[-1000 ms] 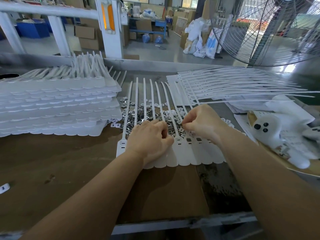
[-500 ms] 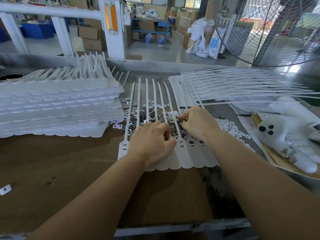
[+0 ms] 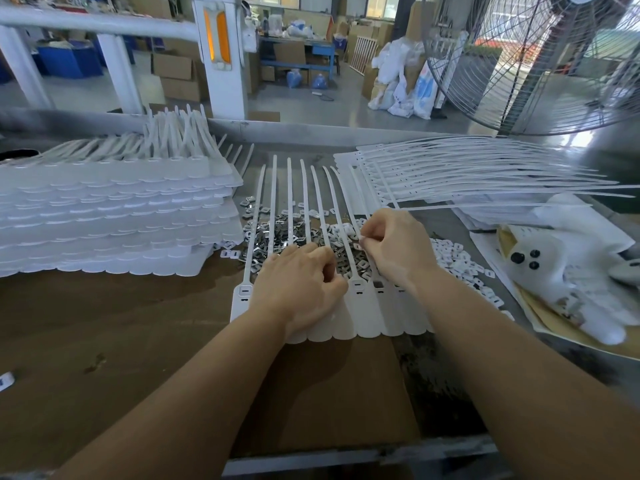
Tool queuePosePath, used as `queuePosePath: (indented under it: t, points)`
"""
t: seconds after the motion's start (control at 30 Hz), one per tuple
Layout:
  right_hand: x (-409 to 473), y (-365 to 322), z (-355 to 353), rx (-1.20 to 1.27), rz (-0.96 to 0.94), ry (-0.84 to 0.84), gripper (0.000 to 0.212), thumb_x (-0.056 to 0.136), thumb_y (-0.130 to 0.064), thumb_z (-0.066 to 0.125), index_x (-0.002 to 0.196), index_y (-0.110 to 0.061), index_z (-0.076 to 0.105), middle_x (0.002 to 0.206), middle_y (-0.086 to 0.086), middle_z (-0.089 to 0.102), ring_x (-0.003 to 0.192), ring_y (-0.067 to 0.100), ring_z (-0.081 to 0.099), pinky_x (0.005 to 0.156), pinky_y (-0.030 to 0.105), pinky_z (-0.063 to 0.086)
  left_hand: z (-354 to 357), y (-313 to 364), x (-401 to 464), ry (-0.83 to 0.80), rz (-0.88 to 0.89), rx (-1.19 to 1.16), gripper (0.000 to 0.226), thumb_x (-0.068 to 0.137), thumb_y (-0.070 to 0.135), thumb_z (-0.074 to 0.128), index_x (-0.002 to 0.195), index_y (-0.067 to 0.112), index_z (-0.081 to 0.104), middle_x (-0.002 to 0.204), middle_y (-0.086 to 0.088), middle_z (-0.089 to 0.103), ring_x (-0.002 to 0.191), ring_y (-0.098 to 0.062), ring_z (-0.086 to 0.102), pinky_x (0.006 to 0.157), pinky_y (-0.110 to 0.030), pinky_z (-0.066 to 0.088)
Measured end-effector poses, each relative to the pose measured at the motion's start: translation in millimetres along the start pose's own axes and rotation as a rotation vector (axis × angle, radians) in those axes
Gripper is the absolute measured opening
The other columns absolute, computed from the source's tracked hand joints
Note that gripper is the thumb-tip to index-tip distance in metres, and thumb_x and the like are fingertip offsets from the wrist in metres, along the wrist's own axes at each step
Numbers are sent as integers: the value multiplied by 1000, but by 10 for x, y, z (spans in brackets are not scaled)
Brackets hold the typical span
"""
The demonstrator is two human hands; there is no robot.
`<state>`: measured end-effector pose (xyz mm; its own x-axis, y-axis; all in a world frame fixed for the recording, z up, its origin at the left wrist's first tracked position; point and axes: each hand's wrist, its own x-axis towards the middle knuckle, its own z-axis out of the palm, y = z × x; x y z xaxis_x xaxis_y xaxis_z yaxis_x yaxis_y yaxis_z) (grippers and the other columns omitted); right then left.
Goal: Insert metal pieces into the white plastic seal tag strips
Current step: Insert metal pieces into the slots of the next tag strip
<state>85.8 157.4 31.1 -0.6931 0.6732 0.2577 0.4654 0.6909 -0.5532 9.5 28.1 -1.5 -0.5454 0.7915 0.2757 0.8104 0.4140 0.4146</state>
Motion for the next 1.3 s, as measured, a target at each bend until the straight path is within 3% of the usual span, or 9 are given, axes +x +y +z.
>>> queuePosePath:
  t: [0.13,0.27,0.53,0.6,0.7,0.77,0.87,1.07,1.3]
  points:
    - [-44,16,-35,45,-23,14,18,87,-4,55,86,-17,68,90,4,68,72,17,60,76,32,52,6,-7,-11,7,7,-1,16,86,41,44,79,27,45,86,10,47,87,-13,40,80,-30,27]
    - [-61,37,-67,83,-22,-19,18,84,-4,64,98,-11,71,93,4,71,86,15,65,88,28,51,7,-12,-7,8,13,-6,16,85,41,43,77,27,44,83,11,45,86,-13,39,79,-29,25]
    - [-129,74,-140,92,-88,-8,12,90,-11,59,96,-12,70,96,4,69,90,16,64,86,35,52,20,-22,3,9,19,-11,16,85,41,44,76,28,43,81,11,45,85,-13,39,77,-29,24]
    - [-169,89,-150,94,-114,-28,15,91,-12,57,99,-14,70,98,3,69,90,14,63,85,30,51,22,-25,3,10,18,-13,16,85,41,44,75,28,42,80,11,44,84,-13,39,77,-29,24]
    - [-230,129,-172,123,-161,-83,21,94,-14,52,105,-18,70,93,-3,65,72,-3,54,67,7,40,24,-22,-2,16,17,-21,16,85,40,45,75,28,43,77,12,42,84,-13,38,76,-29,23]
    - [-258,163,-195,137,-177,-128,22,94,-14,52,105,-19,70,97,-6,63,77,-4,52,67,4,36,22,-20,-2,13,18,-23,15,85,40,45,75,29,43,76,13,41,84,-12,38,76,-29,23]
    - [-272,207,-243,109,-195,-155,20,92,-12,56,104,-18,71,96,-7,64,90,3,55,75,4,38,18,-21,1,1,17,-22,14,84,41,43,75,30,42,75,14,40,84,-12,38,77,-29,24]
    - [-290,233,-311,108,-151,-205,8,79,-12,73,78,-20,70,74,-9,68,71,3,63,65,8,48,9,-15,-2,-11,20,-26,15,83,41,42,72,32,38,76,13,40,85,-13,39,78,-30,25]
    - [-269,190,-348,47,-121,-329,10,85,-11,66,82,-20,70,77,-12,63,74,3,60,63,9,41,16,-17,-5,0,17,-16,14,84,41,43,77,28,43,77,12,41,85,-13,39,77,-29,25]
